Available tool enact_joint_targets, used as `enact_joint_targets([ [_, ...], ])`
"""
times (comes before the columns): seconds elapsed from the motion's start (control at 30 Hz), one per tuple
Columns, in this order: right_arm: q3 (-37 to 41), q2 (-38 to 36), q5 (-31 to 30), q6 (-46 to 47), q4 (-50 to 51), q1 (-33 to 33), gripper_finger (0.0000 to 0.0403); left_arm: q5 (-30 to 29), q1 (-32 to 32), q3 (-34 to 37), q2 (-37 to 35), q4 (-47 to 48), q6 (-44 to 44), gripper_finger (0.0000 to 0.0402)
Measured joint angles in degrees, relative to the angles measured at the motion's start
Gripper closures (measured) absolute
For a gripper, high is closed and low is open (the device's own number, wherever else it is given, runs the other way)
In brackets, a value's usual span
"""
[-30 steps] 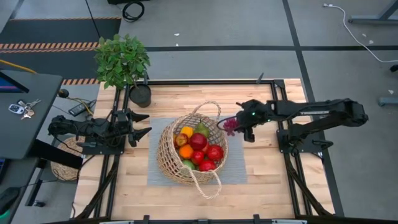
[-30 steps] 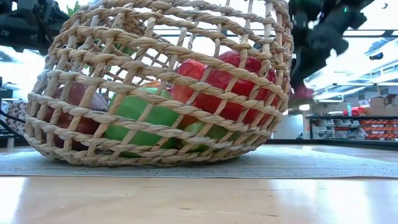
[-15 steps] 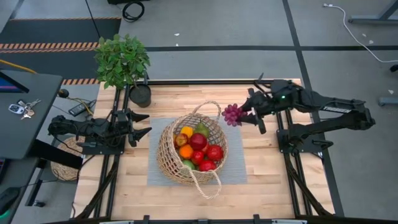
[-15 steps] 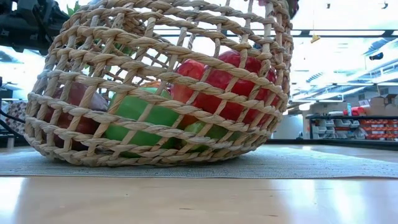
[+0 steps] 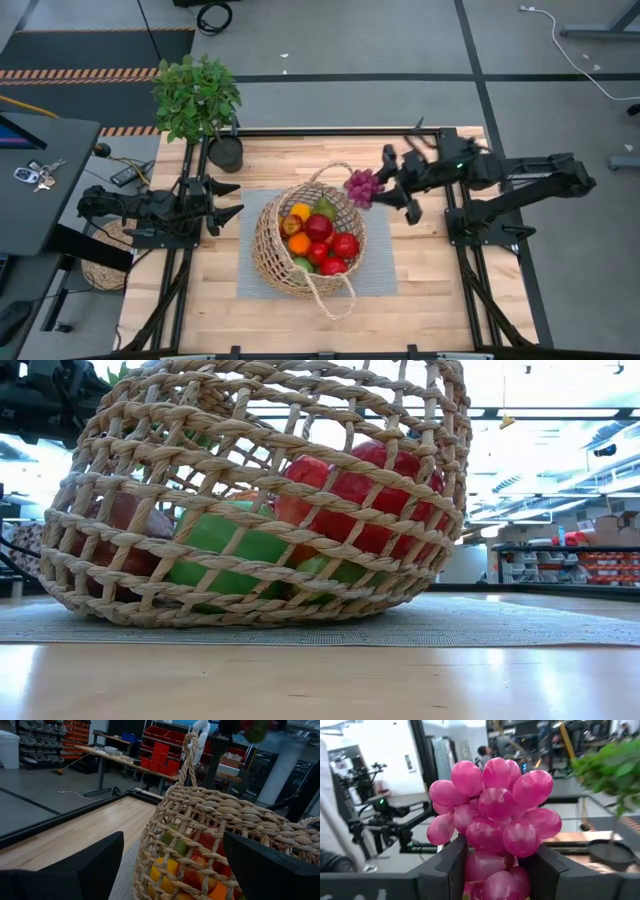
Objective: Build produce basket
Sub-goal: Put the purple grapes into the brown basket
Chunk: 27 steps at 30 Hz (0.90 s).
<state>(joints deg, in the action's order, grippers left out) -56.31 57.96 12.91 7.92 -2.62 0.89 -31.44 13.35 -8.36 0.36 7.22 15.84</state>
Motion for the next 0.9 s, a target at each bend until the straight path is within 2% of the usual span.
enact_joint_targets([
  [0.23, 0.04, 10.67, 0.02, 0.03, -6.47, 4.18, 0.0236, 0.02, 0.02, 0.00, 0.00, -0.02, -0.02, 0.0054],
  [0.4, 0.07, 17.30, 0.07, -0.69, -6.20, 5.35, 0.0236, 0.01, 0.00, 0.00, 0.00, 0.00, -0.01, 0.0054],
  [0.63, 0.07, 24.25, 0.66, -6.84, -2.24, 6.79, 0.0234, 0.02, 0.00, 0.00, 0.00, 0.00, -0.02, 0.0054],
  [0.77, 0.07, 26.16, 1.74, -8.01, -1.48, 6.61, 0.0215, 0.02, 0.01, 0.00, 0.00, -0.01, -0.03, 0.0054],
  [0.9, 0.07, 26.40, 3.13, -7.65, -1.47, 6.03, 0.0172, 0.02, 0.00, 0.00, 0.00, 0.00, -0.03, 0.0054],
])
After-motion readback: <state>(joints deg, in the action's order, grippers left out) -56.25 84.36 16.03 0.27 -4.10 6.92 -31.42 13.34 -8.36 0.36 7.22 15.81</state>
